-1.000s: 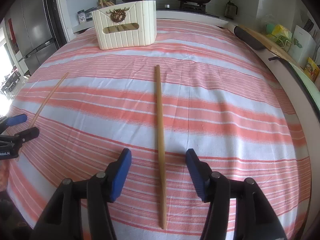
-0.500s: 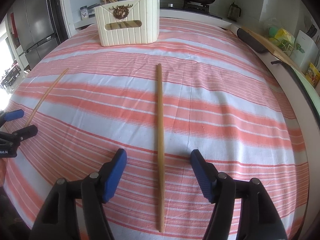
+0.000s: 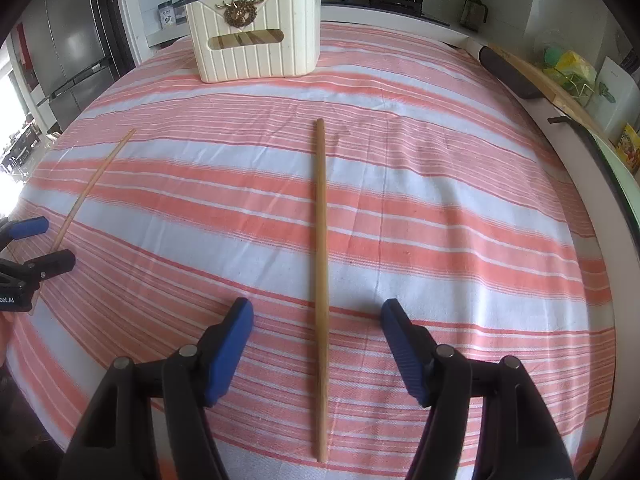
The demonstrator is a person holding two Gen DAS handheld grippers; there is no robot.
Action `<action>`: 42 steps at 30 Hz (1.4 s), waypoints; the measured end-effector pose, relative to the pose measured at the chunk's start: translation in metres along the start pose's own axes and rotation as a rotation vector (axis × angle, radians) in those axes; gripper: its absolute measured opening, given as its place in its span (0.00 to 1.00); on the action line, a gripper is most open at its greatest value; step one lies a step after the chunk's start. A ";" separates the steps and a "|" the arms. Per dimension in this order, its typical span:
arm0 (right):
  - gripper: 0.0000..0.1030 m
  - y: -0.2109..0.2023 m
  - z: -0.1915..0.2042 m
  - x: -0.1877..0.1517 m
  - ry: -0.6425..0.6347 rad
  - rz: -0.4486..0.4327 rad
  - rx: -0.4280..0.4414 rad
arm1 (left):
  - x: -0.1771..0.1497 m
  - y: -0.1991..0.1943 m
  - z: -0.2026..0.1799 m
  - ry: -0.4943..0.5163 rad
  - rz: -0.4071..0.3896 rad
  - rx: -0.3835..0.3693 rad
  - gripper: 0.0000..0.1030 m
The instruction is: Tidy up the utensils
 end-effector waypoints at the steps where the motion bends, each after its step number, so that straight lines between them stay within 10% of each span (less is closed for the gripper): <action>1: 0.66 0.001 0.000 0.001 -0.005 0.013 0.005 | 0.002 0.000 0.002 0.010 0.014 -0.016 1.00; 17: 0.66 -0.009 -0.020 0.069 -0.055 0.107 0.123 | 0.077 0.002 0.027 0.041 -0.018 -0.123 0.96; 25: 0.52 0.043 -0.010 0.109 -0.081 0.152 0.117 | 0.097 0.028 0.012 0.095 0.044 -0.067 0.70; 30: 0.07 0.059 -0.010 0.122 -0.070 0.158 0.094 | 0.100 0.028 0.001 0.129 0.026 -0.057 0.07; 42: 0.07 -0.055 -0.003 0.132 -0.047 -0.135 0.158 | 0.092 -0.092 0.025 0.029 -0.279 -0.196 0.04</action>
Point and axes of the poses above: each gripper's, at about its wrist camera, not at the fingertips, and y roughly the way its jaws point, z to its left, x to its top, the point moved 1 cm from there along y, roughly the way its jaws point, and after that the axes turned 8 degrees about x, right-handed, at the moved point
